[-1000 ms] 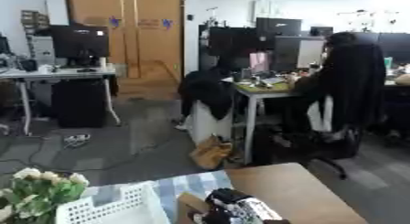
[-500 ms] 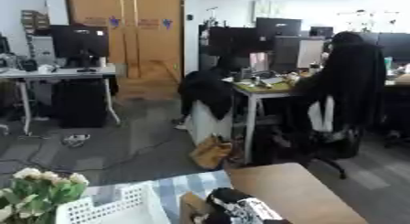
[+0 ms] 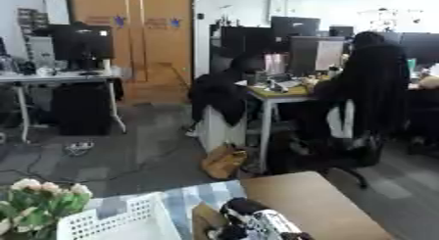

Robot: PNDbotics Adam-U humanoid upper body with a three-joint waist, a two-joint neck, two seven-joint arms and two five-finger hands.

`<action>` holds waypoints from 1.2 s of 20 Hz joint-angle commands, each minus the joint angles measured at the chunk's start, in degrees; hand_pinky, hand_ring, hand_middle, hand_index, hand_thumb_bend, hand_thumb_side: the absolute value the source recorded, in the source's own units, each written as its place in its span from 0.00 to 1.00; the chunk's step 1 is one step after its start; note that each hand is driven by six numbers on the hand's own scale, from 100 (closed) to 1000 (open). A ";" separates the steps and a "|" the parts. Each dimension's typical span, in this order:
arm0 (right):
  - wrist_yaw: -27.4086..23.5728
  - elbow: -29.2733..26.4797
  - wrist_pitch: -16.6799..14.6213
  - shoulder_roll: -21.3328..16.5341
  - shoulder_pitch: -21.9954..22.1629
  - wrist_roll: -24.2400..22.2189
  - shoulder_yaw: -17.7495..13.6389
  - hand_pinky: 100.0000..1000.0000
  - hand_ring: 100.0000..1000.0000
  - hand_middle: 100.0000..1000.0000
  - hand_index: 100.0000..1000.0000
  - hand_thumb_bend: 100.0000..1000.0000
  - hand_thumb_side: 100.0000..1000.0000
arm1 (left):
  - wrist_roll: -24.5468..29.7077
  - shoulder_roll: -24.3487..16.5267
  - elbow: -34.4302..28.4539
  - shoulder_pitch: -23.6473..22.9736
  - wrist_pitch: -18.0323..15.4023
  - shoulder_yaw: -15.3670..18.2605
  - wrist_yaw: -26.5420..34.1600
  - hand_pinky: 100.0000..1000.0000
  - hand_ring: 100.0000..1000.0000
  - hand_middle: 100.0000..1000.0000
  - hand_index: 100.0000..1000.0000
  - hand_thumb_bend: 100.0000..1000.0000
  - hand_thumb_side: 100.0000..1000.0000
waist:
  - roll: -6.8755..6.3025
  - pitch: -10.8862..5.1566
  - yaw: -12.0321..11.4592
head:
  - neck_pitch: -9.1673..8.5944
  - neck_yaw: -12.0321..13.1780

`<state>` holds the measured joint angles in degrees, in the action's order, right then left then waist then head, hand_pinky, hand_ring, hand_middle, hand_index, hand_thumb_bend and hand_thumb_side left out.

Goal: Pick up objects on the table and place them in the box.

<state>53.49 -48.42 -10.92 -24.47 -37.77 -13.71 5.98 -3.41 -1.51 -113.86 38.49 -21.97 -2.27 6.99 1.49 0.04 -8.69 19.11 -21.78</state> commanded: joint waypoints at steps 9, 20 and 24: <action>-3.56 -3.82 0.70 -2.01 -1.34 2.07 -0.77 0.48 0.29 0.03 0.27 0.00 0.58 | -0.33 -0.28 -0.73 0.72 0.19 0.37 0.06 0.75 0.96 0.88 0.99 0.00 0.79 | -0.75 -0.24 0.26 | 0.94 -0.35; -7.81 -10.50 3.31 -3.20 -2.07 2.70 -0.92 0.44 0.26 0.02 0.26 0.00 0.55 | -0.50 -0.32 -0.73 0.76 0.15 0.44 -0.12 0.75 0.96 0.88 0.99 0.00 0.79 | -0.76 -0.34 0.10 | -0.39 -0.39; -9.40 -13.36 4.44 -3.65 -2.52 4.24 -1.09 0.43 0.25 0.01 0.25 0.00 0.54 | -0.50 -0.29 -0.73 0.81 0.09 0.42 -0.17 0.75 0.96 0.88 0.99 0.00 0.79 | -0.77 -0.36 -0.04 | -0.29 -0.62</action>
<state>44.93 -59.75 -6.84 -25.84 -38.85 -10.04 5.62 -3.74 -1.51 -113.86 38.45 -21.85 -2.23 6.99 1.49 0.04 -8.72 19.41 -22.20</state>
